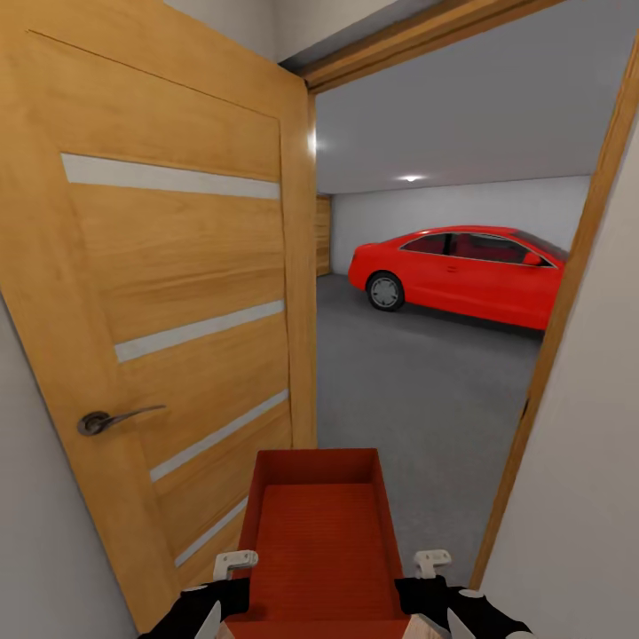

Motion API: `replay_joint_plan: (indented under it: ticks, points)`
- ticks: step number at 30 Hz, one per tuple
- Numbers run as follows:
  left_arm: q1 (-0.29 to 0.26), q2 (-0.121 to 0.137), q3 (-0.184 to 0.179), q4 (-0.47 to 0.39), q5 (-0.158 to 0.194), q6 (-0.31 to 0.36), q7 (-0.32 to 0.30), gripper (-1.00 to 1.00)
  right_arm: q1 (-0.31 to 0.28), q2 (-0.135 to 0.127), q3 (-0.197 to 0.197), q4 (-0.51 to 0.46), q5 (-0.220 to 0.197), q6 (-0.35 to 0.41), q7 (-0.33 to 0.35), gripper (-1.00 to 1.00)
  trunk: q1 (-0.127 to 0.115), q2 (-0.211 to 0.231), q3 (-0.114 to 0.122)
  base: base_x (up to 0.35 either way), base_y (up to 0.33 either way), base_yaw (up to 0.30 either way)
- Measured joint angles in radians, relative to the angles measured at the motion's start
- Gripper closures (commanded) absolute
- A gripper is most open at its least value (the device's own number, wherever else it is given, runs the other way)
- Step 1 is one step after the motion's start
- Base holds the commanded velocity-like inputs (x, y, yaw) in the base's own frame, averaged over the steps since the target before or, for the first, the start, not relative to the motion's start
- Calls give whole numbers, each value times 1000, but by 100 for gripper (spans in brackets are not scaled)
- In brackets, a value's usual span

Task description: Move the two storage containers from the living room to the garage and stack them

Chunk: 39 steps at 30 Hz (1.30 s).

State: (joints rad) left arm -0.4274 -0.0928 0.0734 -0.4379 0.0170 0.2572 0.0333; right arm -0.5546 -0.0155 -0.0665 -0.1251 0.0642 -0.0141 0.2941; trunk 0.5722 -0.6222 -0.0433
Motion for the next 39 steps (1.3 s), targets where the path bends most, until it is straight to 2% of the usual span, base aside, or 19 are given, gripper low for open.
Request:
replay_joint_plan:
  ticks: [26,39]
  points:
    - [0,0,1,1,-1,-1,-1,100,0,0,0,0,0,-1,0,100,0,0,0,1,1,-3]
    - [0,0,1,1,-1,-1,-1,100,0,0,1,0,-1,0,0,100,0,0,2,0,0,-234]
